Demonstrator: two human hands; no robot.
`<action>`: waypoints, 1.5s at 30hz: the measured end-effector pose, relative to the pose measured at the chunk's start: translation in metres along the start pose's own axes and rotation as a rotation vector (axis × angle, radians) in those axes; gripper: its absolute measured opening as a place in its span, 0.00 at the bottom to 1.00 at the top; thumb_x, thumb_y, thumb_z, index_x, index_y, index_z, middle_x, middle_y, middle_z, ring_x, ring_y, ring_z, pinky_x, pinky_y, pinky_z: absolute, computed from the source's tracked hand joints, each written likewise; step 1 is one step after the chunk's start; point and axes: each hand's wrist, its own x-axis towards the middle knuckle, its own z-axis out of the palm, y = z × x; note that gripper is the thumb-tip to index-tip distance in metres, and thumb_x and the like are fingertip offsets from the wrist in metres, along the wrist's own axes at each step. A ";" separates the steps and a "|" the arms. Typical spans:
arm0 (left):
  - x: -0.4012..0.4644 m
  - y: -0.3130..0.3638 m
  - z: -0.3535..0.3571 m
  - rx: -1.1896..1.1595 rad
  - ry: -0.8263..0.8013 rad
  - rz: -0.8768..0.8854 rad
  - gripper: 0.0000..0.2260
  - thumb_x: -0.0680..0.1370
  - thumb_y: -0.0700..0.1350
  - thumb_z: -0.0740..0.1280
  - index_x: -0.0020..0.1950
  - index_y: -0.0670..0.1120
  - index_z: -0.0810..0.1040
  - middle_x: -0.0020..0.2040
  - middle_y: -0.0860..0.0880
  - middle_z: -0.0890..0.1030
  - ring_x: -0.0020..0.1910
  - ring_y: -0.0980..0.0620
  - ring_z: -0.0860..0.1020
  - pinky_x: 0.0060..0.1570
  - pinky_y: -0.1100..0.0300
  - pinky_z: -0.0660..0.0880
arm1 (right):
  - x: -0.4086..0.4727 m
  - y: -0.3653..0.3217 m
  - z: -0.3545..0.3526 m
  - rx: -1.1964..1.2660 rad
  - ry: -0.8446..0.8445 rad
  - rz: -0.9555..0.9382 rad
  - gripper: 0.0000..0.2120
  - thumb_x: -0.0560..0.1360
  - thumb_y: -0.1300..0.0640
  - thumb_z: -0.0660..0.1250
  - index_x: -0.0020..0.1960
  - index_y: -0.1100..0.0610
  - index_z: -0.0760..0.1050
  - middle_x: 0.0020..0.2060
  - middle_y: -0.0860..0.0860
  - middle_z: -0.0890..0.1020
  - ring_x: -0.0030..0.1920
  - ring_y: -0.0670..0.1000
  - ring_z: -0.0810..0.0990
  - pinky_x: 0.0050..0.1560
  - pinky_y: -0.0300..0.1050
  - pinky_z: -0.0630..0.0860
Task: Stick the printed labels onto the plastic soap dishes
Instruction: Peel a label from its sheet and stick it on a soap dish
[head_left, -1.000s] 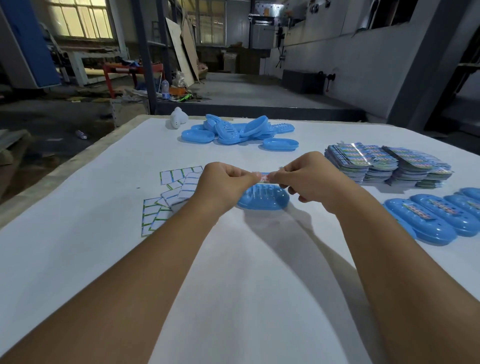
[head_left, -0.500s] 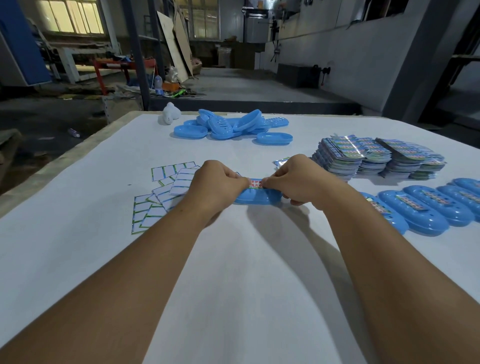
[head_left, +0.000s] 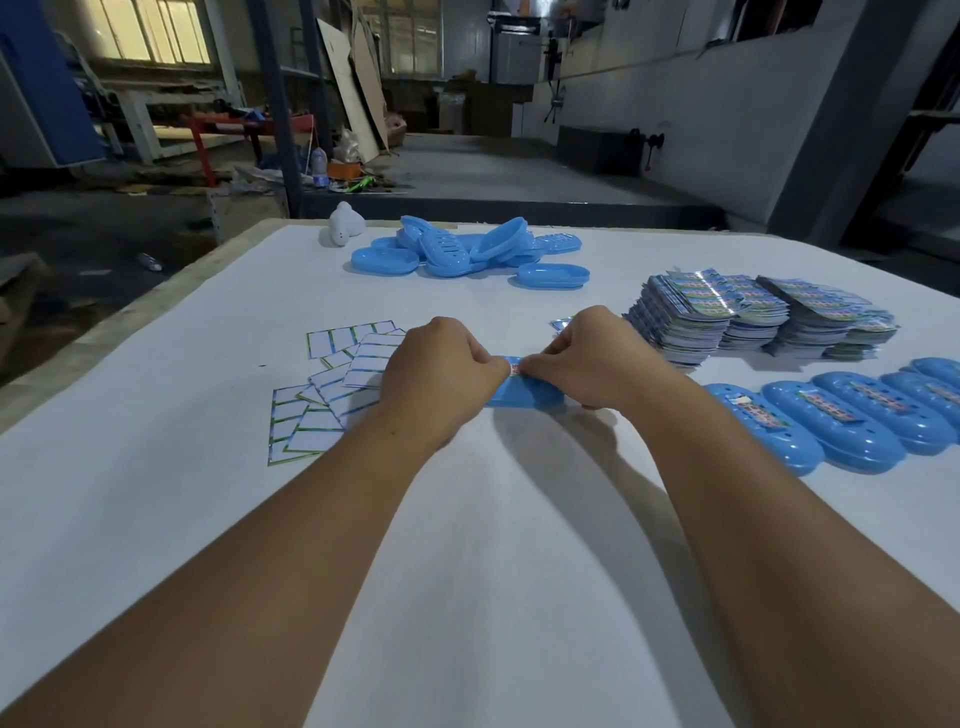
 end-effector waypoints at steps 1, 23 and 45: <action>0.000 0.001 0.001 0.067 0.022 0.035 0.11 0.72 0.54 0.71 0.35 0.48 0.81 0.34 0.51 0.82 0.39 0.48 0.80 0.39 0.56 0.78 | 0.000 0.000 0.001 -0.036 0.035 -0.008 0.19 0.69 0.41 0.75 0.36 0.58 0.80 0.20 0.48 0.73 0.25 0.52 0.71 0.32 0.41 0.68; 0.000 -0.007 -0.003 -0.006 -0.016 0.106 0.08 0.79 0.47 0.64 0.57 0.55 0.76 0.46 0.54 0.82 0.50 0.49 0.78 0.52 0.49 0.77 | -0.022 -0.012 0.002 0.035 -0.123 -0.361 0.27 0.71 0.47 0.73 0.69 0.43 0.75 0.63 0.42 0.79 0.58 0.44 0.78 0.56 0.41 0.74; -0.007 -0.004 -0.002 0.204 -0.131 0.279 0.10 0.80 0.52 0.63 0.60 0.58 0.79 0.52 0.55 0.81 0.58 0.51 0.73 0.60 0.51 0.73 | -0.068 0.039 -0.033 -0.311 0.171 -0.010 0.12 0.68 0.47 0.66 0.42 0.55 0.79 0.43 0.52 0.80 0.47 0.59 0.78 0.38 0.45 0.69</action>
